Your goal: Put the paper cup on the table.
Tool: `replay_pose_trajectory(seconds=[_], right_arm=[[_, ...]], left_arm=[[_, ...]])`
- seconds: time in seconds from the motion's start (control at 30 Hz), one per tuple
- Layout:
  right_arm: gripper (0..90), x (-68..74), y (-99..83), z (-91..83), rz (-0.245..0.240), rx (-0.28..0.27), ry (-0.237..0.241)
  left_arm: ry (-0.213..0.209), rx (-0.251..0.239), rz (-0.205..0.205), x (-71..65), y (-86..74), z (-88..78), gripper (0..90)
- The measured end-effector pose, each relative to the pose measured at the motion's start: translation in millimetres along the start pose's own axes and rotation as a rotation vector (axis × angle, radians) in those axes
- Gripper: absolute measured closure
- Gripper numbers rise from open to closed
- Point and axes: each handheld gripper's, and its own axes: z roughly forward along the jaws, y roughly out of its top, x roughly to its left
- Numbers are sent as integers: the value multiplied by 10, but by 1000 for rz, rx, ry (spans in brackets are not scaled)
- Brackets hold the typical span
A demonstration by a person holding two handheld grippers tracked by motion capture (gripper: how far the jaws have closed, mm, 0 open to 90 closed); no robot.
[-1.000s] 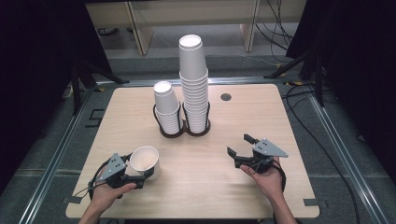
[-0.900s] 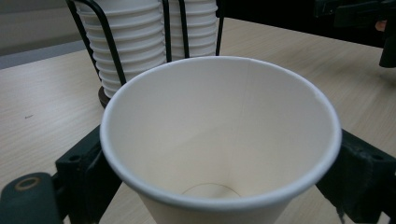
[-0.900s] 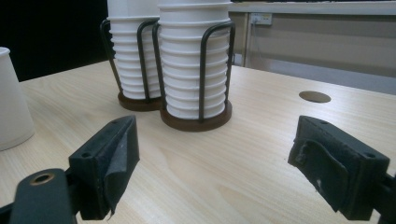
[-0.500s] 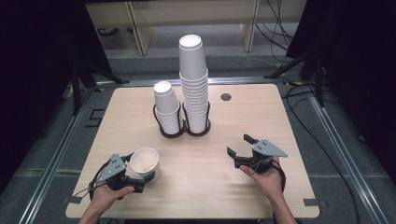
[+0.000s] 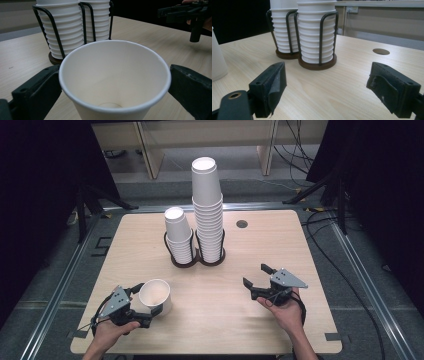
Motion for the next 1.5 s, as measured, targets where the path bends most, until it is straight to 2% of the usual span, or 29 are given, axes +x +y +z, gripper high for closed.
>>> replay_pose_trajectory(seconds=[0.03,0.1,0.13,0.2,0.33,0.4,0.47,0.5,0.53,0.57,0.6,0.67,0.7,0.73,0.8,0.83,0.87,0.9,0.93,1.0,1.1,1.13,1.23,1.27,1.33,1.4,1.43,1.47,1.5], right_arm=[[152,-2,0,4,-1,1,3],[152,-13,-3,16,-18,-14,2],[152,-5,-6,26,-3,-14,22],[153,-2,-8,30,2,-13,26],[152,-8,-6,35,-15,-26,13],[152,1,-7,31,0,-18,15],[152,0,-7,27,2,-10,24],[152,4,-9,23,4,-14,18],[152,-2,-12,25,0,-24,12],[152,-6,-12,19,-5,-21,4],[152,-6,-9,14,-6,-13,2],[153,-9,-12,17,-8,-20,-8],[152,-10,-13,18,-9,-16,0],[152,-16,-17,27,-14,-24,4],[152,-6,-18,23,-7,-19,0],[152,-5,-19,26,-5,-20,3],[152,5,-14,16,6,-13,8],[153,-2,-12,12,-7,-13,-2],[152,-5,-11,10,-8,-13,-1],[152,-11,-11,12,-12,-19,-7],[152,-14,-11,12,-13,-22,-6],[152,-15,-11,12,-16,-23,-6],[152,-16,-12,12,-23,-31,-13],[152,17,-20,6,17,-30,-24],[152,-6,-20,-2,-5,-21,-16],[152,4,-28,-5,14,-13,-11],[152,6,-33,0,19,-18,-4],[152,1,-36,0,8,-15,-2],[152,-6,-40,9,1,-17,9]], left_arm=[[-10,-23,-13,1,-15,6,0],[0,-7,3,15,-10,-36,0],[-6,-28,-3,19,-19,-36,0],[-1,-31,-4,24,-20,-74,0],[9,-47,-10,21,-21,-134,0],[25,-31,-12,25,-22,-184,0],[25,-50,-18,34,-36,-213,0],[38,-32,-19,35,-40,-249,0],[34,-52,-19,48,-54,-255,0],[49,-25,-20,54,-58,-300,0],[46,-53,-28,65,-75,-299,0],[61,-42,-38,80,-92,-349,0],[55,-71,-48,97,-111,-345,0],[63,-57,-56,107,-118,-376,0],[60,-84,-65,141,-140,-389,0],[77,-61,-71,144,-138,-428,0],[66,-88,-67,163,-148,-424,0],[85,-68,-74,164,-145,-461,0],[81,-94,-76,183,-154,-462,0],[98,-100,-85,211,-166,-495,0],[137,-109,-101,266,-191,-545,0],[154,-100,-92,300,-201,-558,2],[228,-89,-120,393,-244,-614,9],[249,-85,-122,413,-252,-624,10],[310,-94,-126,462,-274,-636,10],[395,-89,-128,480,-289,-649,10],[424,-80,-145,476,-291,-663,10],[462,-74,-135,499,-295,-666,9],[504,-78,-148,495,-303,-665,10]])
